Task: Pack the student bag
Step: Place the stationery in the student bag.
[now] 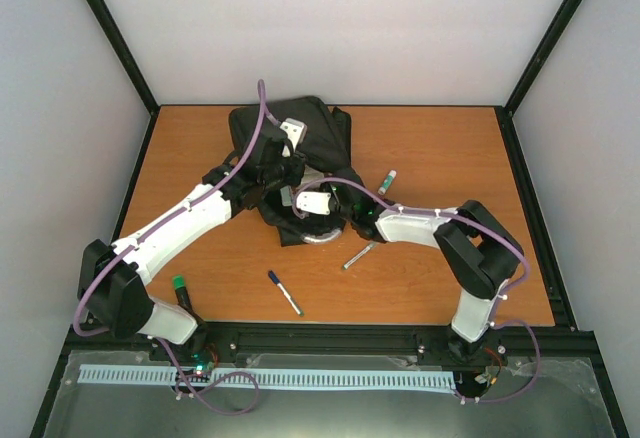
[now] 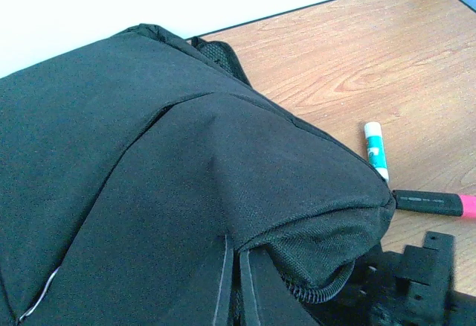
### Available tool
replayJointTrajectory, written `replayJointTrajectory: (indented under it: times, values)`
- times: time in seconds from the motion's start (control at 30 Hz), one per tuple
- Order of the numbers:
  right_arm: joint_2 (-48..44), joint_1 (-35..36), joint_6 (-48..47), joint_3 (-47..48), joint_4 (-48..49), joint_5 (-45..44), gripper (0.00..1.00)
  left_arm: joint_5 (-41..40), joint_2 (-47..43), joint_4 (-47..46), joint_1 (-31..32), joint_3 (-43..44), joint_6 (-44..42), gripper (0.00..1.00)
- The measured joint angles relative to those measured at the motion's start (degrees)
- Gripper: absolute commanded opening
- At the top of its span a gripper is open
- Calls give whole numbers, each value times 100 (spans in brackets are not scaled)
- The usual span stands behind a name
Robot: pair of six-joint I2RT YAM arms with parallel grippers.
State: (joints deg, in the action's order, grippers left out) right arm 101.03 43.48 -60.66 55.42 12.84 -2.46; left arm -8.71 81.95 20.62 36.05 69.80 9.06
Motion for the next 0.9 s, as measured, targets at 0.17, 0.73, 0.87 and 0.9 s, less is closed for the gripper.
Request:
replayJointTrajectory:
  times: [0.17, 0.73, 0.87, 0.9]
  values:
    - [302, 7, 63, -9, 695, -348, 30, 70, 0, -2, 0, 0, -2, 1]
    - [-964, 4, 800, -706, -264, 452, 56, 262, 0, -146, 0, -190, 59, 1]
    - [-1547, 4, 1036, -979, -1150, 1019, 57, 459, 0, -227, 0, -422, 173, 1]
    - [-1655, -2, 1097, -1016, -1427, 1182, 57, 507, 0, -269, 0, -490, 195, 1]
